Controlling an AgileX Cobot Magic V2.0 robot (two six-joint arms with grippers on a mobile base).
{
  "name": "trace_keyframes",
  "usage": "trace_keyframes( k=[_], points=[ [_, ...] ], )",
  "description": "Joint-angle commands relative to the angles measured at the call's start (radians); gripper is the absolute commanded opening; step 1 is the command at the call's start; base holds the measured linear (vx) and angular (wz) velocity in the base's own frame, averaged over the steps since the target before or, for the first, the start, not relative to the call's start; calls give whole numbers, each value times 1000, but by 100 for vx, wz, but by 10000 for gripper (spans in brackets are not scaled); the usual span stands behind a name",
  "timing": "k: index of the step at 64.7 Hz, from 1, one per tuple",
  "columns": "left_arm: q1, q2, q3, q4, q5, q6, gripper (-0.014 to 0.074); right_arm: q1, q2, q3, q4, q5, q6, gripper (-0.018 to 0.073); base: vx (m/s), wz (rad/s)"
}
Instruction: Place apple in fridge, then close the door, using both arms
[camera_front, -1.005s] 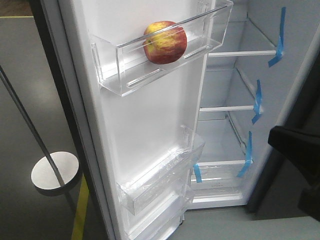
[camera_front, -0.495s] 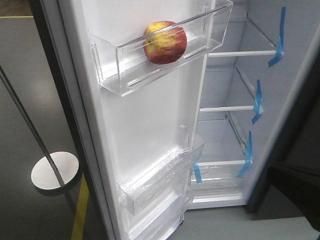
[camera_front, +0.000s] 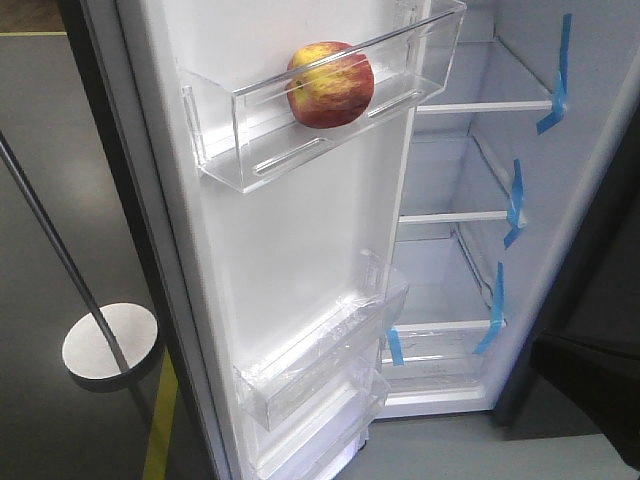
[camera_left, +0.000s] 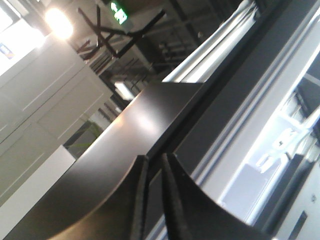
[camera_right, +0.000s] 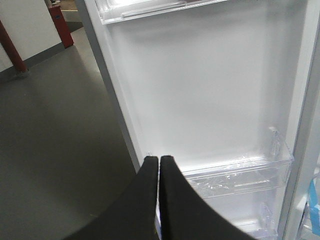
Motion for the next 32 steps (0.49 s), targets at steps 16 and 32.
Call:
trace_keyframes(
  k=[16,32],
  points=[
    [-8,370,-241,161,-213,-188,276,-1,4,-26,33,-28,-7,-6,0,0],
    [-8,607,-441,288,-257,-372,281,-1,4,-26,33,-26,-4,-6,0,0]
  ],
)
